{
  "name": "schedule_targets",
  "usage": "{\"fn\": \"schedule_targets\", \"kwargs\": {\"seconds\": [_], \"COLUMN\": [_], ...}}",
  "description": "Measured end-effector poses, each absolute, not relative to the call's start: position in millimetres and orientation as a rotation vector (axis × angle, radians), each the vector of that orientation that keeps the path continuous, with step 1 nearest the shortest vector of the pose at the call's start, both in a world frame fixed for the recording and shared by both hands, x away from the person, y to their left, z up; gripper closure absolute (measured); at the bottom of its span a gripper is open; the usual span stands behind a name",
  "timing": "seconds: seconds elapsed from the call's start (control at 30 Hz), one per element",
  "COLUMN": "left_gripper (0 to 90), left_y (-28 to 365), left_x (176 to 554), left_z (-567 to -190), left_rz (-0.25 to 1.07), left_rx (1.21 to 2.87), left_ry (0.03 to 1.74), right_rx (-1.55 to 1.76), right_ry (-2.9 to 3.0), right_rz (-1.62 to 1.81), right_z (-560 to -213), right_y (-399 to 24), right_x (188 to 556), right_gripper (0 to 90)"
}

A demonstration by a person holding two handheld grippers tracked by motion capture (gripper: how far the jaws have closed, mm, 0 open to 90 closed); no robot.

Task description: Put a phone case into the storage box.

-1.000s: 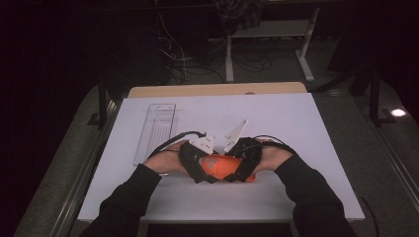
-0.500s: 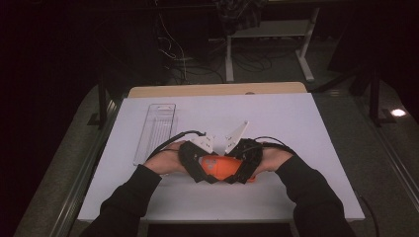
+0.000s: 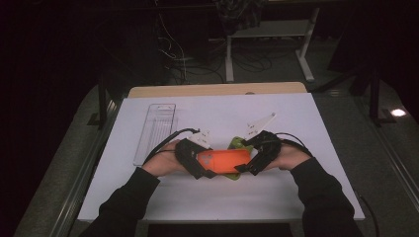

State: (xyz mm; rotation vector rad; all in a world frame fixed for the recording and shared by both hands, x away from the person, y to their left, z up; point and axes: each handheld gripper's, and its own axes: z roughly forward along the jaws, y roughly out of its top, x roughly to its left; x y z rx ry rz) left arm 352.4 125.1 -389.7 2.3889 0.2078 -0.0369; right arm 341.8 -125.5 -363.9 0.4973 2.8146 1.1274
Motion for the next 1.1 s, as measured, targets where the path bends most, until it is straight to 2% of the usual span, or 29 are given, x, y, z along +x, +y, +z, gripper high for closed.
{"fn": "schedule_targets", "kwargs": {"seconds": [0.4, 0.7, 1.1], "left_gripper": [16.1, 16.1, 16.1], "left_y": [126, 127, 129], "left_x": [350, 350, 349], "left_z": [-392, -394, -391], "left_rz": [0.110, 0.144, 0.158], "left_rx": [2.366, 2.311, 2.311], "left_ry": [0.460, 0.612, 0.640], "right_rx": [0.926, 1.114, 1.218], "right_ry": [2.605, 2.466, 2.383], "right_rz": [1.154, 1.173, 1.194], "right_z": [-380, -400, -423], "right_y": [-157, -157, -139], "right_x": [333, 322, 314], "right_gripper": [3.5, 4.6, 5.0]}}
